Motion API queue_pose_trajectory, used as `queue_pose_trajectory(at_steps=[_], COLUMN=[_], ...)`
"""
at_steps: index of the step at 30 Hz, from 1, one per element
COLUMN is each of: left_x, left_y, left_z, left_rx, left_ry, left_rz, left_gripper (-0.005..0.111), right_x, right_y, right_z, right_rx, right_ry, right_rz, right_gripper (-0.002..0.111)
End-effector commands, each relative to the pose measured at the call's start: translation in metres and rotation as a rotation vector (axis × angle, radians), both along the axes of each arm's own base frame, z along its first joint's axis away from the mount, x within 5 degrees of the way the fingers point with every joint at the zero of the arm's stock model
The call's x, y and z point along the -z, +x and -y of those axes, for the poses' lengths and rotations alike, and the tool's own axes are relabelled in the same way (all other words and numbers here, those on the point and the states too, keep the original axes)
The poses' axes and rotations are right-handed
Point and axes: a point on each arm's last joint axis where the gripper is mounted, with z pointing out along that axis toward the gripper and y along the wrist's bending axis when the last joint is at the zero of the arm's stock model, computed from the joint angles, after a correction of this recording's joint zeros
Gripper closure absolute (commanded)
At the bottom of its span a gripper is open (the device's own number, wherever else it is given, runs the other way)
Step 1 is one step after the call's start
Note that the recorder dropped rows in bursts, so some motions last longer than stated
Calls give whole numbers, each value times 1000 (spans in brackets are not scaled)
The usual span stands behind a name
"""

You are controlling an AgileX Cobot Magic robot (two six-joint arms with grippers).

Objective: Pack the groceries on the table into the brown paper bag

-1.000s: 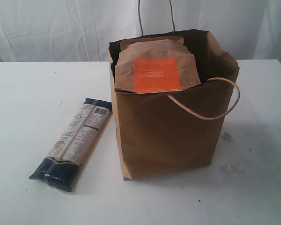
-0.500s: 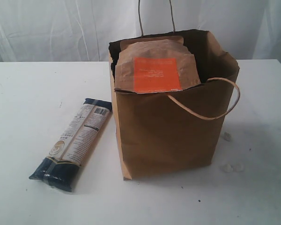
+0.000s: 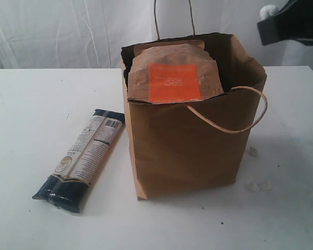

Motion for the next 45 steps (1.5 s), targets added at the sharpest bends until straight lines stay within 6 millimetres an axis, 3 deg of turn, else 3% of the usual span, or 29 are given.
queue_pose_trajectory(at_steps=[1, 17, 28, 34, 45], left_x=[1, 1, 1, 1, 1], left_y=[0, 0, 0, 0, 0], left_z=[0, 0, 0, 0, 0], left_rx=[-1, -1, -1, -1, -1], left_ry=[-3, -3, -3, -3, -3], left_rz=[-3, -3, -3, -3, -3], left_gripper=[107, 107, 107, 107, 107], right_x=[9, 38, 40, 17, -34], right_y=[11, 39, 41, 33, -15], right_z=[-12, -28, -29, -25, 8], right_rx=[-28, -28, -28, -32, 44], right_ry=[1, -42, -41, 31, 130], right_rz=[-48, -163, -163, -15, 253], right_gripper=[100, 99, 63, 62, 62])
